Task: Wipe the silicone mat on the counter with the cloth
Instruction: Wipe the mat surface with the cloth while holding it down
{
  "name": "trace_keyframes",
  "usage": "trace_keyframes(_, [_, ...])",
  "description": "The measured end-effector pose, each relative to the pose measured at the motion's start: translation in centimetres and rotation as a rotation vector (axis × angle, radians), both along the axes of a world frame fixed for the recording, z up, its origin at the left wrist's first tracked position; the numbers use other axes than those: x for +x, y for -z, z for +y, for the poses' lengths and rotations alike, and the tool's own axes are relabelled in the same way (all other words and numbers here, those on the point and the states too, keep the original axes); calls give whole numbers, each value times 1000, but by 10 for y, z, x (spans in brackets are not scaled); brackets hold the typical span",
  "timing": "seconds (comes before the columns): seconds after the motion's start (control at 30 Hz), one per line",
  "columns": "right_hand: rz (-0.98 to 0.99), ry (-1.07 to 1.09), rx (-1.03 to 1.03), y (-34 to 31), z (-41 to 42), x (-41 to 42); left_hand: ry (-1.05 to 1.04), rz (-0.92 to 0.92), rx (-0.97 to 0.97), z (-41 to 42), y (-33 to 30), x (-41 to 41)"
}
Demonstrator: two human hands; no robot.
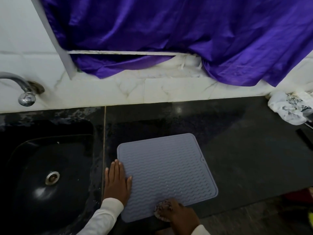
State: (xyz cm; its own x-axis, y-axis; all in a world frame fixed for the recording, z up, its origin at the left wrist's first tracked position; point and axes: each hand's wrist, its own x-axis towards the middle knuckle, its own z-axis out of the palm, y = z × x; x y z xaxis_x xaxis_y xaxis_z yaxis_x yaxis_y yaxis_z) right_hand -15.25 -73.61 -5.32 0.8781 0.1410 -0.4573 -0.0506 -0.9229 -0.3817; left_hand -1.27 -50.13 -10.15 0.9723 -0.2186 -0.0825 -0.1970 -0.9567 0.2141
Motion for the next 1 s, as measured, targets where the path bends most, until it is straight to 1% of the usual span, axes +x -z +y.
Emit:
trace_keyframes(0.07, [-26, 120, 70, -1, -15, 0, 0, 2, 2, 0, -1, 0])
trace_keyframes(0.1, [-43, 136, 56, -4, -23, 0, -1, -1, 3, 0, -1, 0])
trace_keyframes(0.2, [25, 272, 80, -2, -46, -7, -5, 0, 5, 1, -1, 0])
trace_keyframes(0.23, [85, 279, 44, -1, -54, -9, -4, -1, 9, 1, -1, -1])
trace_keyframes(0.27, [65, 276, 49, -9, -57, -10, -5, -2, 12, 1, -2, -1])
trace_keyframes(0.3, [105, 320, 48, -11, -62, -13, -5, -4, 12, 1, -2, -1])
trace_keyframes(0.33, [102, 321, 23, -17, -65, -16, -5, -2, 11, 1, -2, -1])
trace_keyframes(0.37, [151, 277, 0, -17, -70, -17, -5, -1, 13, 1, -3, -1])
trace_keyframes(0.43, [72, 304, -22, -11, -86, -18, -4, 0, 18, 0, -3, -1])
trace_keyframes(0.47, [-1, 369, 14, -4, -94, -21, -3, 0, 16, 0, -2, -1])
trace_keyframes(0.5, [37, 425, 1, 1, -102, -23, -1, 1, 15, 0, -1, -1])
trace_keyframes(0.53, [21, 424, 17, -1, -108, -24, -1, 3, 17, 0, -1, -1])
trace_keyframes(0.6, [-10, 388, -22, -12, -114, -30, -5, 5, 21, 0, -1, -1])
trace_keyframes(0.63, [-22, 309, -113, -19, -114, -27, -7, 9, 20, 0, -1, 0])
trace_keyframes(0.67, [-103, 278, -169, -27, -117, -27, -8, 15, 18, 1, -1, 0])
trace_keyframes(0.7, [-141, 320, -140, -25, -127, -26, -5, 17, 17, 1, -1, 0])
trace_keyframes(0.73, [-143, 296, -144, -25, -134, -25, -1, 15, 17, 1, -1, 0])
trace_keyframes(0.77, [-70, 311, -160, -24, -139, -23, 0, 9, 19, 1, 0, 0])
trace_keyframes(0.8, [-103, 370, -90, -22, -144, -26, 1, 5, 19, 1, 0, -1])
trace_keyframes(0.83, [-91, 407, -88, -20, -150, -29, 2, 4, 17, 1, 0, -1])
trace_keyframes(0.93, [-73, 451, -135, -25, -162, -31, 4, -11, 22, 0, 0, -1])
trace_keyframes(1.0, [-7, 405, -193, -39, -159, -32, 6, -12, 27, 1, -1, -2])
